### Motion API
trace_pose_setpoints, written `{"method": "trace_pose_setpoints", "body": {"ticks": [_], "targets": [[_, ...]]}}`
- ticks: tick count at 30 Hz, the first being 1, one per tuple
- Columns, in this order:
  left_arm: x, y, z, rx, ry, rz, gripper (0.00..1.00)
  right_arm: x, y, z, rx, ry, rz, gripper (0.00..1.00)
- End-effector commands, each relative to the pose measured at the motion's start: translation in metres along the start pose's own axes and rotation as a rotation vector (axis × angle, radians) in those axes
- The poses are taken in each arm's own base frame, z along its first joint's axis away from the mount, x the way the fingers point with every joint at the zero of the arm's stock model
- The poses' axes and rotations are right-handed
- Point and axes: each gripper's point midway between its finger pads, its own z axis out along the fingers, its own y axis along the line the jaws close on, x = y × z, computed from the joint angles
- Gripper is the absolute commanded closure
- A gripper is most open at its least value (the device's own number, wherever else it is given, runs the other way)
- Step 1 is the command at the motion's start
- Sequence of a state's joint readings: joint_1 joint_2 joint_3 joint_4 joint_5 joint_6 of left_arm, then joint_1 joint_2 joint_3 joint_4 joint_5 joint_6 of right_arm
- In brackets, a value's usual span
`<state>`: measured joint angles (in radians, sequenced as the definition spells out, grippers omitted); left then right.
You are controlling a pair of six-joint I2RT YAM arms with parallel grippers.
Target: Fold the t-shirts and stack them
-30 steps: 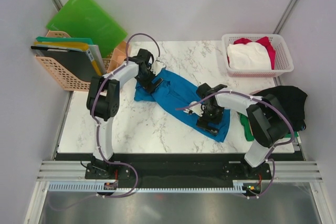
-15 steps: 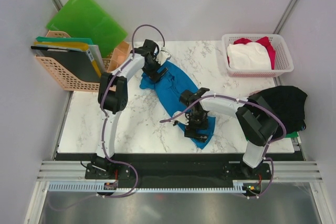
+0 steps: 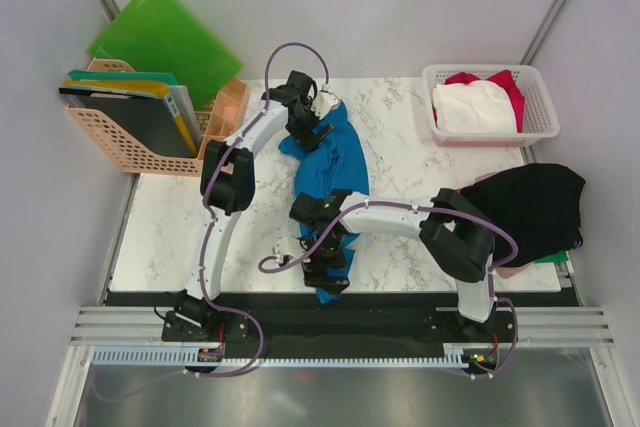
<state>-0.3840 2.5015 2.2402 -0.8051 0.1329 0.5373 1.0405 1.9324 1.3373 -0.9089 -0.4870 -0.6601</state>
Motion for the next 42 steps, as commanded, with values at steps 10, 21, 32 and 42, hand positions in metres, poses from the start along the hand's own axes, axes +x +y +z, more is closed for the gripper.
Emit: {"method": "trace_pose_setpoints", "body": {"ticks": [10,21,32,42], "targets": [[-0.008,0.003,0.031,-0.013,-0.021,0.057,0.00,-0.039,0.027,-0.011,-0.016,-0.127,-0.124,0.02],[-0.089,0.013,-0.092,-0.095,-0.262,0.107,0.00,-0.090,0.062,-0.124,0.147,-0.314,-0.243,0.02],[-0.157,0.038,-0.350,-0.470,-0.637,0.195,0.00,-0.083,0.034,-0.207,0.440,-0.413,-0.217,0.02],[-0.071,-0.034,-0.464,-0.507,-0.846,0.121,0.00,-0.011,-0.077,-0.287,0.945,-0.533,0.220,0.02]]}}
